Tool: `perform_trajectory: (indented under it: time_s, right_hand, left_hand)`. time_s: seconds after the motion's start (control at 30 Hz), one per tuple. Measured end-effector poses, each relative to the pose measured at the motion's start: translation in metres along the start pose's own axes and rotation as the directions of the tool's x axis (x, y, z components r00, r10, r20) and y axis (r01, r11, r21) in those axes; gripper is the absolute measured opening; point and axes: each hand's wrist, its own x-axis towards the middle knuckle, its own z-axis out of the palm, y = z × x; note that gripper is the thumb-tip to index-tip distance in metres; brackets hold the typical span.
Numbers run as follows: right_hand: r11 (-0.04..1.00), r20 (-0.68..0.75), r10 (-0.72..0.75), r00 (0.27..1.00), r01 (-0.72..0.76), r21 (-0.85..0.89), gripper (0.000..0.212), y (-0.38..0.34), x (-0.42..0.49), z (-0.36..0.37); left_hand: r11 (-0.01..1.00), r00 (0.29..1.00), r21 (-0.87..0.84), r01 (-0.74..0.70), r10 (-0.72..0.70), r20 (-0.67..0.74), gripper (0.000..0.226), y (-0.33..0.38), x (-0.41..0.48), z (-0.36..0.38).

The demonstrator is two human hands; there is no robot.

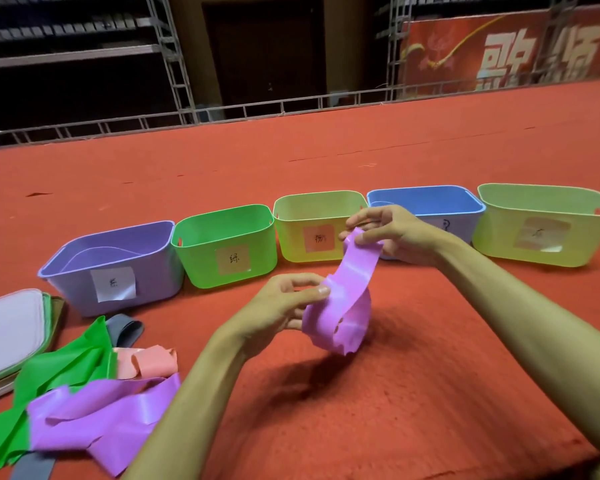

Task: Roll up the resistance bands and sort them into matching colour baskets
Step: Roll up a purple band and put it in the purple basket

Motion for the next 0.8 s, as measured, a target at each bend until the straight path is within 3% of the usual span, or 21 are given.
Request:
perform_trajectory:
  time_s: [0.1,0.37,0.5,0.63,0.8]
  right_hand:
    - [0.999,-0.059,-0.025,0.998,0.022,-0.048,0.036,-0.004,-0.001,0.0]
    - [0.98,-0.081,-0.146,0.986,0.133,-0.148,0.039,-0.035,-0.004,-0.002]
    - [0.965,-0.053,-0.202,0.978,0.19,-0.18,0.038,-0.048,0.0,0.0]
    - [0.887,-0.112,-0.256,0.96,0.188,-0.421,0.035,-0.055,0.011,0.001]
    - [0.905,-0.146,-0.203,0.968,0.129,-0.406,0.027,-0.039,0.035,-0.007]
  left_hand:
    - [0.998,1.0,0.062,0.016,-0.016,0.004,0.008,-0.008,0.003,0.002]
    - [0.962,0.988,0.225,0.155,-0.155,-0.019,0.03,-0.068,-0.012,0.016]
    - [0.96,0.983,0.266,0.089,-0.042,-0.177,0.026,-0.093,-0.025,0.025]
    - [0.979,0.928,0.195,-0.065,0.131,-0.348,0.016,-0.098,-0.049,0.034]
    - [0.981,0.874,0.113,-0.156,0.191,-0.448,0.033,-0.1,-0.083,0.047]
